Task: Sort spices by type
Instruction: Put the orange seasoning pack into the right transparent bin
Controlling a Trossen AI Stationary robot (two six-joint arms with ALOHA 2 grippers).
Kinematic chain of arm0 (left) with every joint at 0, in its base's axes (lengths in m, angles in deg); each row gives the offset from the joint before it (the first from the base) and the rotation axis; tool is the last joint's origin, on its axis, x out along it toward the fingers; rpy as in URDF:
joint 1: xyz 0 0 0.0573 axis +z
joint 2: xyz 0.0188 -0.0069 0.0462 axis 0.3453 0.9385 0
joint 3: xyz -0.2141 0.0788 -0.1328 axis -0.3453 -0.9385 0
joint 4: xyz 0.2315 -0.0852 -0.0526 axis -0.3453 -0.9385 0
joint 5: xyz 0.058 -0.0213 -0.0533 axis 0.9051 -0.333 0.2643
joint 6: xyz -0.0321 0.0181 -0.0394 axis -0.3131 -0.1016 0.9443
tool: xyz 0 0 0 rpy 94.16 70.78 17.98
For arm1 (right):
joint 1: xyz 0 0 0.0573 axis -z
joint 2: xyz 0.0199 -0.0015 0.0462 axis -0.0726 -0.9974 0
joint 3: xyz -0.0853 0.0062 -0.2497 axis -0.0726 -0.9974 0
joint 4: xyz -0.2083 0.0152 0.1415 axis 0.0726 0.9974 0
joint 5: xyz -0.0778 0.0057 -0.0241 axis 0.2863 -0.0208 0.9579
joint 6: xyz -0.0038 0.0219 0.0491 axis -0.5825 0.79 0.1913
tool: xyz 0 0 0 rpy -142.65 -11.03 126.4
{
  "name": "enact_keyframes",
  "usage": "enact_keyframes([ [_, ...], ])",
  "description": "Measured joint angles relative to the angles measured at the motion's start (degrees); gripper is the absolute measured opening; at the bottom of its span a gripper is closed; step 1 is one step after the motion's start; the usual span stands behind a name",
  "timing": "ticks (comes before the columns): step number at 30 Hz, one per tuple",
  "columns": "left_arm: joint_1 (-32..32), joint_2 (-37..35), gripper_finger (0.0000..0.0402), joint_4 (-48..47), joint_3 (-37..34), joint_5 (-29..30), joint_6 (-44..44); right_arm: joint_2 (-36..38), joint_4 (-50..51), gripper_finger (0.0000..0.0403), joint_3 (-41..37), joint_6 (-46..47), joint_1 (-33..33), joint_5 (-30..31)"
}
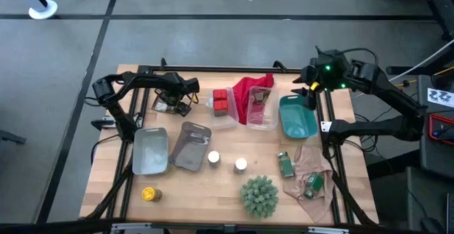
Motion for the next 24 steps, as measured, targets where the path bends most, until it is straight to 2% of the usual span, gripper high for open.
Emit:
enact_keyframes([
  [4, 0.0, 0.1, 0.0209, 0.2, 0.0, 0.1, 0.0, 4.0, -3.5, 0.0166, -6.3, 0.7, 0.0, -1.3],
  [11, 0.0, 0.1, 0.0089, 0.1, 0.0, 0.1, 0.0, 8.3, -12.3, 0.0166, -17.3, 2.3, 0.0, -1.6],
  [15, 0.0, 0.1, 0.0029, 0.0, 0.0, 0.1, -1.1, 8.9, -19.7, 0.0166, -23.0, 2.8, 0.0, -4.7],
  [17, 0.0, 0.1, 0.0019, -0.1, 0.1, 0.1, -1.4, 8.9, -23.7, 0.0166, -25.5, 2.8, 0.0, -6.7],
  [24, 0.0, -1.5, 0.0020, -0.2, 0.1, 0.0, -2.8, 8.4, -38.8, 0.0166, -33.7, 2.8, 0.0, -9.9],
])
